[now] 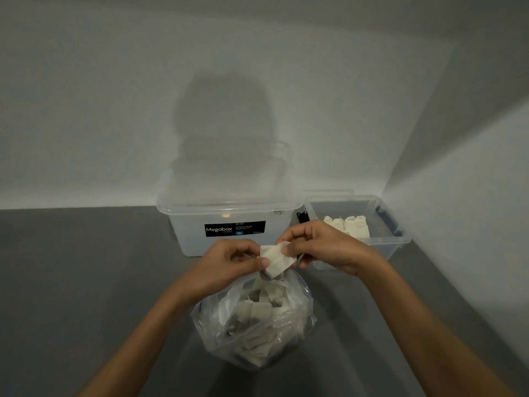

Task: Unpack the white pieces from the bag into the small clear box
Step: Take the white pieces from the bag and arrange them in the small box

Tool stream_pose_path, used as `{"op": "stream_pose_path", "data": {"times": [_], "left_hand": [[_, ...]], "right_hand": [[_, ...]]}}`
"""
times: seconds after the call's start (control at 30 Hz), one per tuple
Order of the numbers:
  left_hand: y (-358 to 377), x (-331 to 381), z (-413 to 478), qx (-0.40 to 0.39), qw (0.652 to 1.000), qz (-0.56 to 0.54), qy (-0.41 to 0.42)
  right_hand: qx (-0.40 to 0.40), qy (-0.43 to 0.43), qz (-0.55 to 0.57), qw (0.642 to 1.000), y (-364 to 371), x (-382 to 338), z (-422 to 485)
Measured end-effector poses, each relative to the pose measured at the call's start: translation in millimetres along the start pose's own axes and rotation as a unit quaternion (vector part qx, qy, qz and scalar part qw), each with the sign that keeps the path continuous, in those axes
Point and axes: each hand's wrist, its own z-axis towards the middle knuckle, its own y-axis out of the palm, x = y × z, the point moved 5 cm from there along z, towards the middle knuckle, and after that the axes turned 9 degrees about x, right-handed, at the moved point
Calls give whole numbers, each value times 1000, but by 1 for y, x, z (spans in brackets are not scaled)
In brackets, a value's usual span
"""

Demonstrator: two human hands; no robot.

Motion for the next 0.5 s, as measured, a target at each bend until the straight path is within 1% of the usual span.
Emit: {"op": "stream_pose_path", "data": {"times": [0.07, 0.2, 0.27, 0.37, 0.43, 0.5], "left_hand": [[1, -5, 3, 35, 998, -37, -40], [0, -10, 12, 104, 982, -117, -105], [3, -10, 16, 140, 968, -160, -133], [10, -10, 24, 172, 944, -226, -166], [19, -9, 30, 184, 923, -284, -184], [31, -6, 36, 192, 899, -341, -197]], "right_hand": [[26, -11, 23, 999, -4, 2, -3], [163, -49, 88, 981, -33, -1, -9], [212, -49, 93, 971, -47, 0, -13], [229, -12, 61, 971, -55, 6, -18], [225, 25, 36, 973, -54, 13, -18], [213, 44, 42, 975, -50, 20, -16]]}}
